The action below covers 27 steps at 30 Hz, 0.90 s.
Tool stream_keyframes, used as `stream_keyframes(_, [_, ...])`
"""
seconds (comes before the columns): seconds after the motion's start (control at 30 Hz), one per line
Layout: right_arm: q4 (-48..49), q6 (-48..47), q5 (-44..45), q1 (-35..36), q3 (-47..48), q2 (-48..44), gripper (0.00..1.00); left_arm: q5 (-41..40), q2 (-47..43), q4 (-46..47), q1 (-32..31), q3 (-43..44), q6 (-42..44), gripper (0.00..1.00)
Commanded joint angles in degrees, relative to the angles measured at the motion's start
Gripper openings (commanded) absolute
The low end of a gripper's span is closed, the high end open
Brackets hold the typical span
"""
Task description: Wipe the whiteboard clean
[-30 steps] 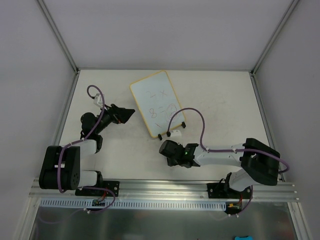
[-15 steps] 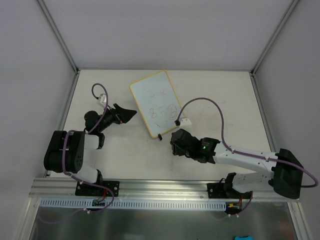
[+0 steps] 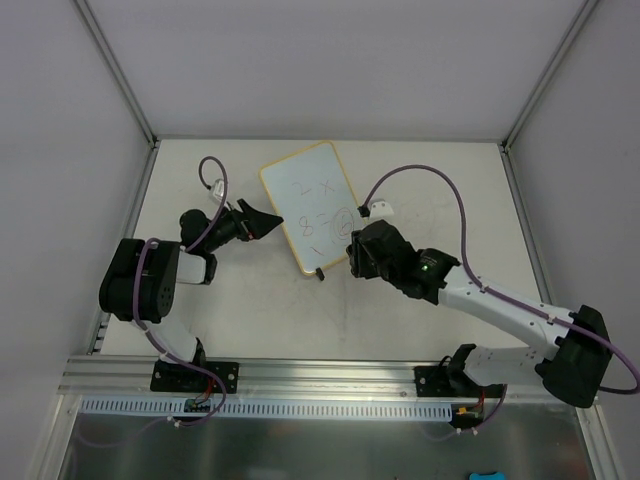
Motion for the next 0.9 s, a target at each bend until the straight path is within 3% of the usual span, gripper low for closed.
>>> stream_keyframes(0.0, [0.1, -4.1, -1.7, -1.1, 4.8, -0.4, 0.00, 2.5, 0.5, 14.5, -1.4, 3.4, 0.1, 0.98])
stream_keyframes(0.2, [1.9, -5.2, -3.6, -2.1, 6.9, 3.4, 0.00, 1.7, 0.5, 10.2, -3.3, 5.7, 2.4, 0.94])
stream_keyframes(0.33, [5.3, -6.6, -5.5, -2.5, 6.9, 4.2, 0.01, 1.3, 1.8, 10.7, -3.6, 6.9, 1.8, 0.91])
stream_keyframes(0.47, [6.3, -8.1, -5.6, -3.3, 9.1, 6.0, 0.00, 0.9, 2.1, 10.7, -3.9, 7.0, 2.0, 0.81])
stream_keyframes(0.87, [10.6, -11.8, -7.7, -5.2, 13.5, 11.1, 0.00, 3.1, 4.8, 11.0, -3.9, 9.1, 2.0, 0.69])
